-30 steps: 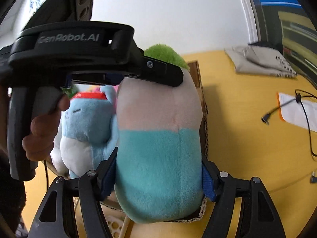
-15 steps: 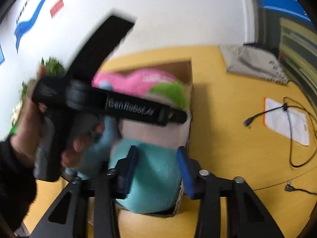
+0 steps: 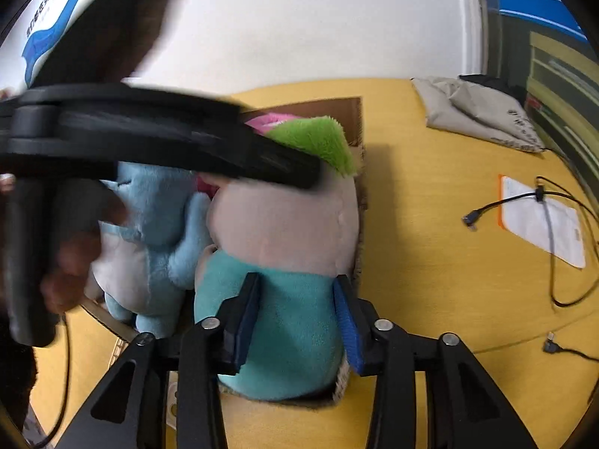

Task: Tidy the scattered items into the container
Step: 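Carry the pig plush into the box beside the blue cat and release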

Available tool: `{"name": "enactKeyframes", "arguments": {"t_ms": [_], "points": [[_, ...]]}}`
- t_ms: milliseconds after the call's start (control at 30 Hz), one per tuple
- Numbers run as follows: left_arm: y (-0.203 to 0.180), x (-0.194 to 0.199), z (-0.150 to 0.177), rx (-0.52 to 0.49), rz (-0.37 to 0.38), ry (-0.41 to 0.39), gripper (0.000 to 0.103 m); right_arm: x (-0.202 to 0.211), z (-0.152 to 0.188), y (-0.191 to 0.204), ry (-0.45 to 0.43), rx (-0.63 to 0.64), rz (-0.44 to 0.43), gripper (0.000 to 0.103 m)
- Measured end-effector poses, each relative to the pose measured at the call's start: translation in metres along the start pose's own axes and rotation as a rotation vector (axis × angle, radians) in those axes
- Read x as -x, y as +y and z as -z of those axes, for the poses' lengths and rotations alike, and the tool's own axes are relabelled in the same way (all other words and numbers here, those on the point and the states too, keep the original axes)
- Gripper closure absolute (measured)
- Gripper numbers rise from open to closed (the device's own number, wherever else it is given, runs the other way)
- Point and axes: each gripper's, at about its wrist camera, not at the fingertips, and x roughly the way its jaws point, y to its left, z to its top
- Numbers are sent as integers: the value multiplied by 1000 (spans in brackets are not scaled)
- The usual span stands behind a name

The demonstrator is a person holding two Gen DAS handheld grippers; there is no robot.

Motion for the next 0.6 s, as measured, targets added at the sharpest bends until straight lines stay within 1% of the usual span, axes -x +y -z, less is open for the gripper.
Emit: {"name": "enactKeyframes", "arguments": {"t_ms": [33,67,100,167,233,300,367,400,467,600], "points": [[1,25,5,-1,-13,-44,32,9,-1,1,-12,-8,16,43],[2,45,11,0,-28,-76,28,21,-2,2,-34,-18,34,23],[4,67,20,-2,-52,-113,25,35,-3,4,-71,-29,43,9],[7,97,38,-5,-112,-158,24,65,-4,10,-145,-51,20,1],[10,123,62,-6,-204,-187,24,86,-3,23,-187,-55,13,0],[13,139,85,-6,-270,-206,24,96,0,43,-197,-18,46,0],[18,149,105,13,-318,-221,24,96,5,66,-185,47,99,0],[21,153,115,30,-332,-227,24,94,7,75,-179,72,122,0],[27,160,132,70,-335,-236,24,89,11,90,-164,102,151,0],[39,169,158,152,-322,-245,24,79,20,108,-126,123,160,0]]}}
